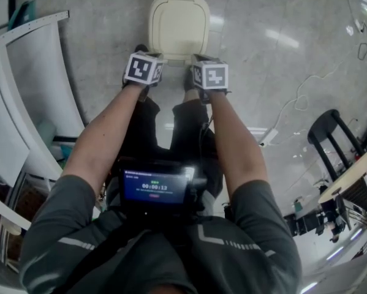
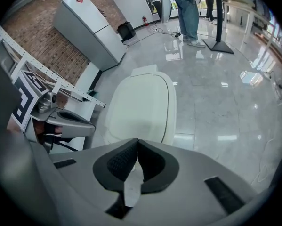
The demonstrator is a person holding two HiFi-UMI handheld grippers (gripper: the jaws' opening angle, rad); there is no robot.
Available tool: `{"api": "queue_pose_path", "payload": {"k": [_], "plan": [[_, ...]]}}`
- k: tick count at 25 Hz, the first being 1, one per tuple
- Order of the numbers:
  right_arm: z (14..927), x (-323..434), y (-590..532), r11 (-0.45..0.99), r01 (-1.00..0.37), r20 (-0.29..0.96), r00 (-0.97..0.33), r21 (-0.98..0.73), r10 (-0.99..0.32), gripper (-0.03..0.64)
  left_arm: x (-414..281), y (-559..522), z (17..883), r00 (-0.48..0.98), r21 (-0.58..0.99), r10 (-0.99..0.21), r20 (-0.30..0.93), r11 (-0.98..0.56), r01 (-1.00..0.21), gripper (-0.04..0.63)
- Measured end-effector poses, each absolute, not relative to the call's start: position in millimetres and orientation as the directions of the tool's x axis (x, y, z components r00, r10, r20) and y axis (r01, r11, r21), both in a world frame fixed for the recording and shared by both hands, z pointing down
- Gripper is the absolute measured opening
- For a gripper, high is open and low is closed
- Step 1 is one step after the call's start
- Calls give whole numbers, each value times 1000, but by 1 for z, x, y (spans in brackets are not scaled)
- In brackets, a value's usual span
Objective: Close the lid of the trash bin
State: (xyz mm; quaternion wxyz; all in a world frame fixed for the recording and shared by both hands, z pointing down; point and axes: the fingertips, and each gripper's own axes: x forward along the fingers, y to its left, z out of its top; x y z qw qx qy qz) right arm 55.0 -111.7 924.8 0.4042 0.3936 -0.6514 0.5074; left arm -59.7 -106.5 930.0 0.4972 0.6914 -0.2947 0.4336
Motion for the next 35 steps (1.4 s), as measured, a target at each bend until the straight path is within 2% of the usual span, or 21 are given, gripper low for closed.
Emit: {"api": "queue_pose_path", "payload": {"k": [5,14,22,28,35], "plan": [[873,60,-111,147,-922,914,-378,-357,-146,11,-72,-112,878,432,385,-57,900,-363,-849,-3],[793,64,-141,109,-918,859,-394,-380,-327,11,-52,-153,794,453,329,-220,864,-434,-839,-5],[730,77,-162,155,-922,819,-386,-355,-424,11,-48,-167,728,466,279,-327,822,-481,-831,-5],[665,85,-188,212,-910,746,-413,-356,-522,11,-41,-182,664,511,271,-422,749,-509,-817,-5],[571,91,-225,302,-902,641,-431,-308,-635,11,-31,-216,562,586,243,-556,590,-570,-785,-5]]}}
